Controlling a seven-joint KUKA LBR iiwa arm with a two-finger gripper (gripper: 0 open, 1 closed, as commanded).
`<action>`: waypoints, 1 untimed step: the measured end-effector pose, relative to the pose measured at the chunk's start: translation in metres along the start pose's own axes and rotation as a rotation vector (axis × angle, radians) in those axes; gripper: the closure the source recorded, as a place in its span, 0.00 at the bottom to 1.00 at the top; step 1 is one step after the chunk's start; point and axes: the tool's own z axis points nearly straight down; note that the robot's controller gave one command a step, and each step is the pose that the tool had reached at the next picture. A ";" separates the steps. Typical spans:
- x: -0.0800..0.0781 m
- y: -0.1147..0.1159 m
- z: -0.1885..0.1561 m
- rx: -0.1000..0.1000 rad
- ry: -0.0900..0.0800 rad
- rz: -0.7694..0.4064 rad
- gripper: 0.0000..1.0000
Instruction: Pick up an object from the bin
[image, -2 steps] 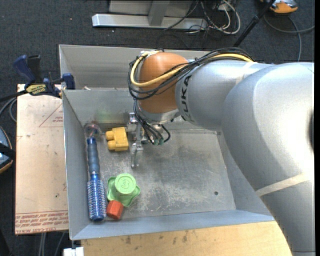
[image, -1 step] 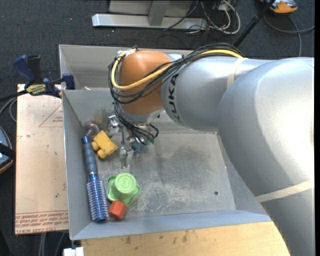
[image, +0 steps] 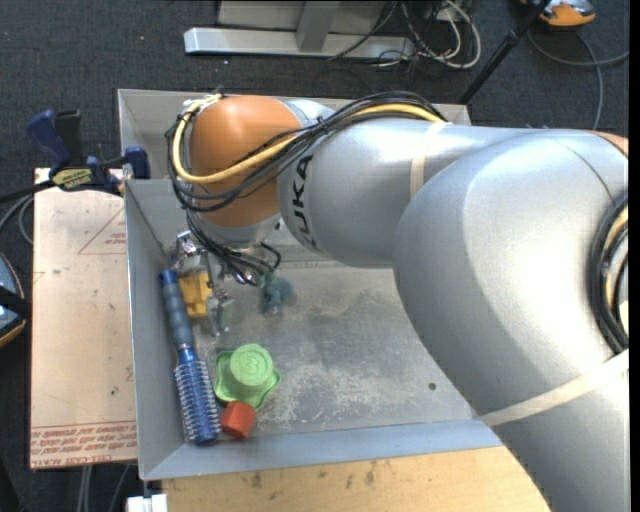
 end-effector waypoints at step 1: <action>-0.011 -0.006 0.026 -0.002 -0.004 -0.266 0.00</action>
Offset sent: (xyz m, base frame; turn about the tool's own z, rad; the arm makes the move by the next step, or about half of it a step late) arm 0.0093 0.0010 -0.0310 -0.2724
